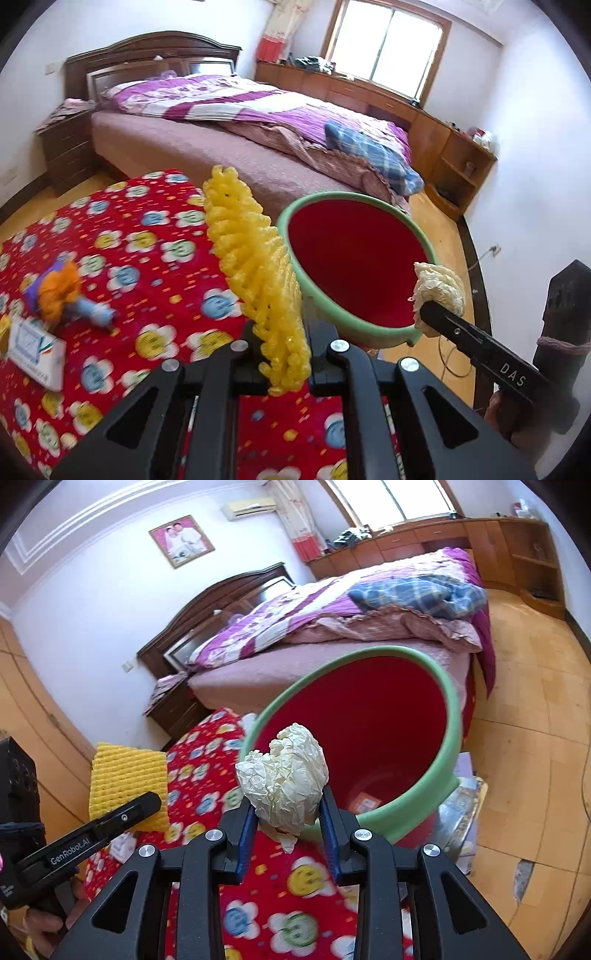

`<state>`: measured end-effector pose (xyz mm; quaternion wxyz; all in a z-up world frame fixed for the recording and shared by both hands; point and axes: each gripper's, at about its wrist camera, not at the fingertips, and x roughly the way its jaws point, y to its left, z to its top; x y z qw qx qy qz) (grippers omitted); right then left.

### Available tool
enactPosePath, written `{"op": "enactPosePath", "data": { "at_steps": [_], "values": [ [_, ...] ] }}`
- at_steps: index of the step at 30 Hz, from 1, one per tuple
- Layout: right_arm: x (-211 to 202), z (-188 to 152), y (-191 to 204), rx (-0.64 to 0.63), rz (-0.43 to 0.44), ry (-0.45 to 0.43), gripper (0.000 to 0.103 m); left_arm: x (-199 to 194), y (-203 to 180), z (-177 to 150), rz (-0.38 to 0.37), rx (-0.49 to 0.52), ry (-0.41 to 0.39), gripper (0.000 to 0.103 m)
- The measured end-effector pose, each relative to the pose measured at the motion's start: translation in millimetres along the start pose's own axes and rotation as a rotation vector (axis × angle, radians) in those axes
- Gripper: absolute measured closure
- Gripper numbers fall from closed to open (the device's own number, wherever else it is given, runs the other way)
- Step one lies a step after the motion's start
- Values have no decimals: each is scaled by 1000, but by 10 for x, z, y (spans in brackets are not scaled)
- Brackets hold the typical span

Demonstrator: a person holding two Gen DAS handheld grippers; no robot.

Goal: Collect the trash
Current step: 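Carry both items over the red bin and open both tools to drop them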

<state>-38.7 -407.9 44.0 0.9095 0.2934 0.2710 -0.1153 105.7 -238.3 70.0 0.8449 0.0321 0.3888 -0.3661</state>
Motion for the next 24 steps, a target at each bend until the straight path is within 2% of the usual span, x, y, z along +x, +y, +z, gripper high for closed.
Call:
{"op": "enactPosePath", "data": {
  "at_steps": [12, 14, 16, 18, 24],
  "values": [
    [213, 95, -370, 38, -58, 16, 68, 596, -359, 199, -45, 60, 63, 92],
    [235, 92, -413, 48, -58, 20, 67, 672, -386, 228, -48, 63, 76, 86],
    [256, 99, -456, 62, -47, 26, 67, 721, -404, 243, -51, 64, 79, 68],
    [260, 96, -472, 75, -29, 32, 66, 749, -427, 252, -44, 72, 72, 62],
    [270, 104, -477, 69, -29, 27, 57, 801, -474, 238, -15, 96, 73, 59]
  ]
}}
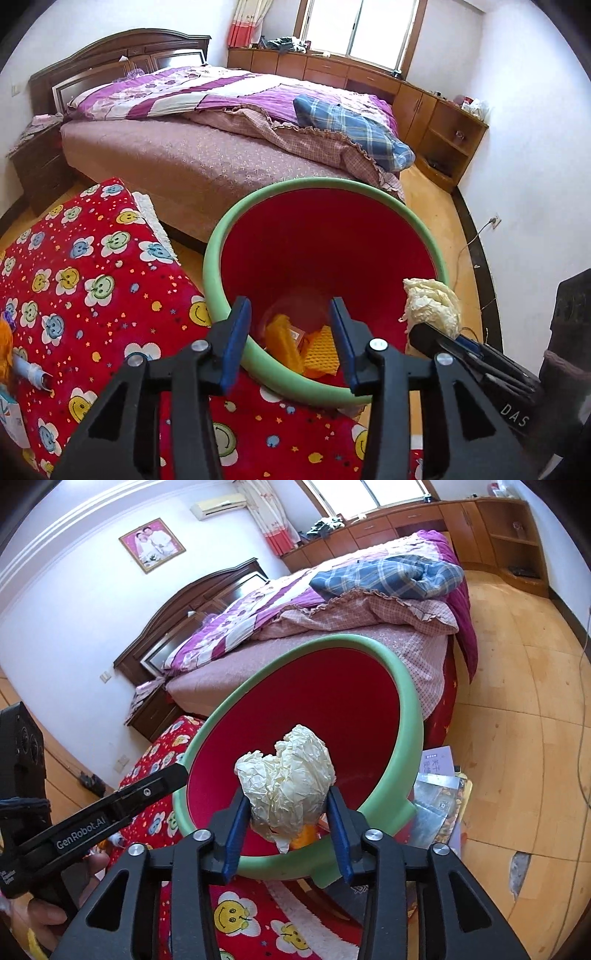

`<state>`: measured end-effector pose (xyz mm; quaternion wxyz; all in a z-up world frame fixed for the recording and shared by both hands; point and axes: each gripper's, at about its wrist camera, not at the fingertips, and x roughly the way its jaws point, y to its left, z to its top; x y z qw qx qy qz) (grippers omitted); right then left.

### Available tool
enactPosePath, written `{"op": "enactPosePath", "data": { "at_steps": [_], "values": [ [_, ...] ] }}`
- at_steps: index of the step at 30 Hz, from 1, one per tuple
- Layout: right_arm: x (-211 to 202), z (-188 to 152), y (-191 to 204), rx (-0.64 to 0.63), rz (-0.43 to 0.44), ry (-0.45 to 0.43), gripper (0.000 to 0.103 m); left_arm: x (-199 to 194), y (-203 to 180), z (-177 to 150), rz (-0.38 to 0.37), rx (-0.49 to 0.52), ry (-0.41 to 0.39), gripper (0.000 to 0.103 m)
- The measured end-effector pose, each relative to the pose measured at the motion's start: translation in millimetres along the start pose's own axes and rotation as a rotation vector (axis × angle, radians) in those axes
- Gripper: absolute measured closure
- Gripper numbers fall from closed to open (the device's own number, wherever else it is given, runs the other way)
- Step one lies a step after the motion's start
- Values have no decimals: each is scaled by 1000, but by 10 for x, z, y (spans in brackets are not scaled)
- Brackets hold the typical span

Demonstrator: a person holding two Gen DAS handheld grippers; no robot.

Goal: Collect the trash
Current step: 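Carry both items over the red bin and open both tools to drop them, then move both open tools from the bin back over the quilt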

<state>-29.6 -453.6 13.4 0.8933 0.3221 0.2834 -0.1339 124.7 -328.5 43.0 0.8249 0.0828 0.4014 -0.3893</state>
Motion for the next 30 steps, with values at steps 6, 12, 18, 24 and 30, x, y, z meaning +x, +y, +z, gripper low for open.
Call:
{"op": "enactPosePath", "data": {
  "at_steps": [6, 12, 18, 24, 30],
  "values": [
    [-16, -3, 40, -15, 1, -14, 46, -36, 63, -36, 5, -28, 4, 59],
    [-54, -15, 82, -18, -10, -29, 38, -147, 154, -77, 13, -59, -12, 59],
    [-119, -31, 136, -24, -3, -38, 38, -300, 273, -154, 27, -101, -25, 59],
    [-183, -70, 221, -32, 10, -44, 37, -513, 424, -289, 73, -130, -39, 55],
    [-192, -132, 342, -40, 32, -32, 29, -724, 639, -398, 141, -164, -59, 42]
  ]
}}
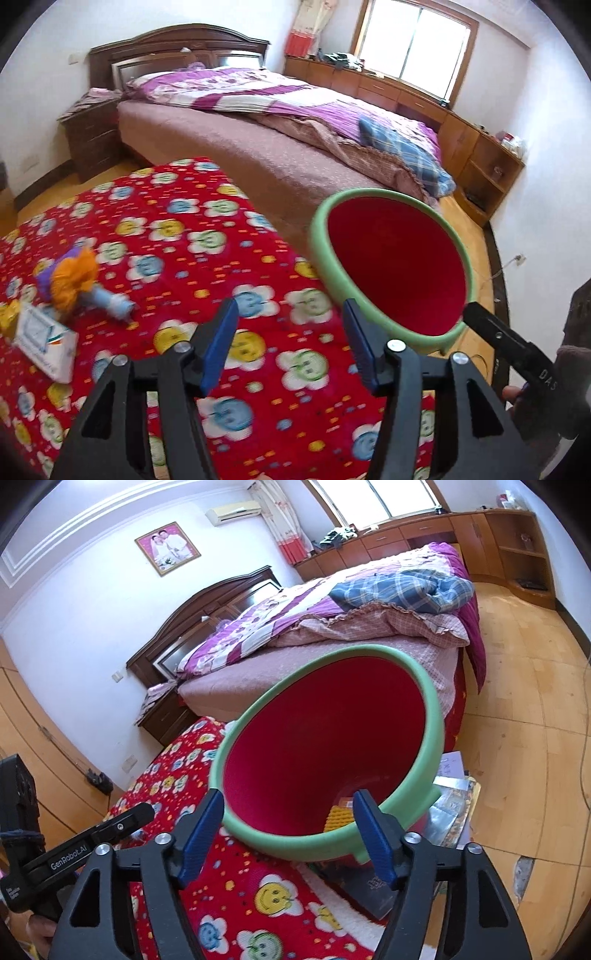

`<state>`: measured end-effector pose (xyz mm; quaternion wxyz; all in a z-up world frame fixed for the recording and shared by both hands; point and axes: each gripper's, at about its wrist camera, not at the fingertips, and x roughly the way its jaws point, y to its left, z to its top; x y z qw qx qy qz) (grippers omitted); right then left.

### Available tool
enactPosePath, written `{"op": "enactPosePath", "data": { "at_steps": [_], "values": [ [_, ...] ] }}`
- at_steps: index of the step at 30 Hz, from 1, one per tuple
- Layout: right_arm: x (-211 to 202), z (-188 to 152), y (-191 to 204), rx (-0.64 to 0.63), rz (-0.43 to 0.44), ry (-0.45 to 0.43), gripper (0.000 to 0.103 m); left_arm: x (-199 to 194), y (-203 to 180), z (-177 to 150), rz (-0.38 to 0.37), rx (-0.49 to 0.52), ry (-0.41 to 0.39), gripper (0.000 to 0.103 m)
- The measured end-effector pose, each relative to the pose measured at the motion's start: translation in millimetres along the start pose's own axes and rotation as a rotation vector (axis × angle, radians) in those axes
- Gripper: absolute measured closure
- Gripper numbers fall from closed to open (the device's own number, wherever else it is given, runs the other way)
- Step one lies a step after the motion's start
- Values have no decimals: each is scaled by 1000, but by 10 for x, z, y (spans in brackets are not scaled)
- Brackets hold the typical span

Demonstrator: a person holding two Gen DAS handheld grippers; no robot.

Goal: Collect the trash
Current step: 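Move both open tools from the bin back over the quilt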

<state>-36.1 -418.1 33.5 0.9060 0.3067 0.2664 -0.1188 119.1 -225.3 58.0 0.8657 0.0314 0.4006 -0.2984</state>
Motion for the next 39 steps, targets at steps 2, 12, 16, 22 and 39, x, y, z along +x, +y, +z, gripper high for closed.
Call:
{"op": "enactPosePath", "data": {
  "at_steps": [2, 12, 16, 22, 39],
  "values": [
    [-2, -23, 53, -10, 5, 5, 28, -56, 105, -8, 36, -13, -13, 38],
    [3, -139, 285, -49, 31, 40, 28, 22, 810, 3, 128, -155, 14, 38],
    [5, -158, 337, -66, 32, 45, 28, 56, 1068, -82, 157, -206, 42, 38],
    [5, -199, 409, -79, 39, 50, 28, -38, 1372, -226, 200, -256, 67, 38],
    [39, -311, 578, -98, 62, 86, 28, -598, 1970, -619, 309, -373, 46, 38]
  ]
}}
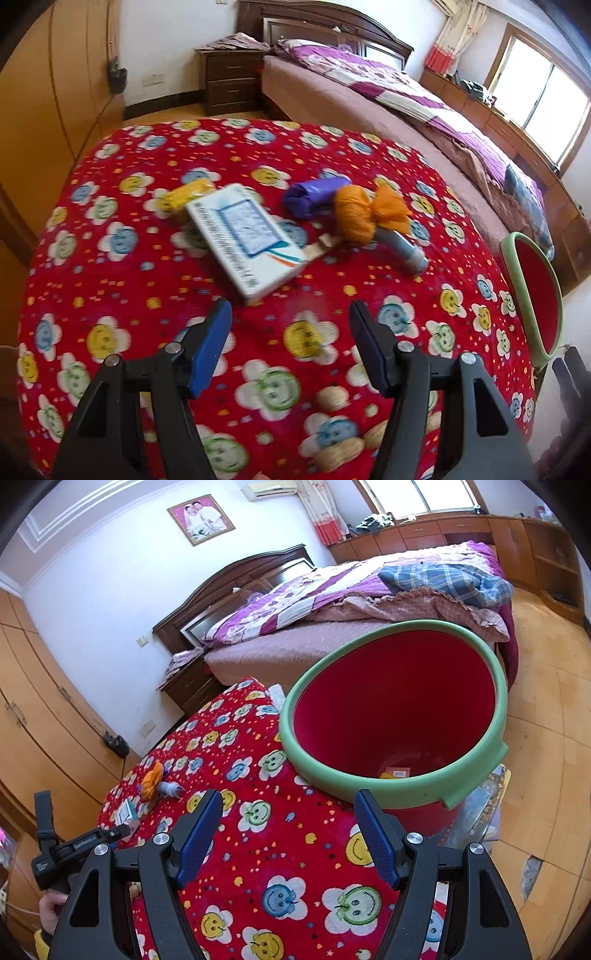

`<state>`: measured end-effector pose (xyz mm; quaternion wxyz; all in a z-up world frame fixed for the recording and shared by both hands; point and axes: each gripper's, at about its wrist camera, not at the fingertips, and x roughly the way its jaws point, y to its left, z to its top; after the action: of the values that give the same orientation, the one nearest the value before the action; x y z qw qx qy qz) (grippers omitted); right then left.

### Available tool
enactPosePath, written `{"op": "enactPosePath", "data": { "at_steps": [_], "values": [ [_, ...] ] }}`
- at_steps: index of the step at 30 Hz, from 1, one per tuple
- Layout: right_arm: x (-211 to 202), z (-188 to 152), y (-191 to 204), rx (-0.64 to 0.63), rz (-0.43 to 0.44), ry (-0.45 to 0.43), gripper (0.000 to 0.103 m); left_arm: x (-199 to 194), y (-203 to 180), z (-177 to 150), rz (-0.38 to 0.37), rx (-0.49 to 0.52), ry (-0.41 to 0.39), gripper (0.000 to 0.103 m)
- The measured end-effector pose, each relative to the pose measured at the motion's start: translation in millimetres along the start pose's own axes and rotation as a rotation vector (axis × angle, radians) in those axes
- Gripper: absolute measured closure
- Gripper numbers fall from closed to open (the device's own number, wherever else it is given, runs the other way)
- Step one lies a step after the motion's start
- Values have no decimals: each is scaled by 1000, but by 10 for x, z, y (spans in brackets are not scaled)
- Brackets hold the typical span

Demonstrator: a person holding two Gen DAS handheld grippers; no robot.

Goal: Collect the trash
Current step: 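Move both open tools from the bin back over the quilt, then grasp the white medicine box with the left tool and lift it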

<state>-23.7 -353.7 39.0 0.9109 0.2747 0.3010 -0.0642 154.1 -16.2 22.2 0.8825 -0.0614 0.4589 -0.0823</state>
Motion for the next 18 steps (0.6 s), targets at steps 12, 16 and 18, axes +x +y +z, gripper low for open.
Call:
{"op": "enactPosePath", "data": {
  "at_steps": [12, 16, 18],
  "values": [
    [84, -94, 192, -37, 8, 39, 28, 159, 120, 365, 78, -56, -60, 29],
    [86, -88, 198, -41, -2, 38, 28, 360, 154, 470, 104, -73, -38, 29],
    [105, -84, 202, -43, -7, 42, 28, 442, 176, 485, 111, -83, -17, 29]
  ]
}}
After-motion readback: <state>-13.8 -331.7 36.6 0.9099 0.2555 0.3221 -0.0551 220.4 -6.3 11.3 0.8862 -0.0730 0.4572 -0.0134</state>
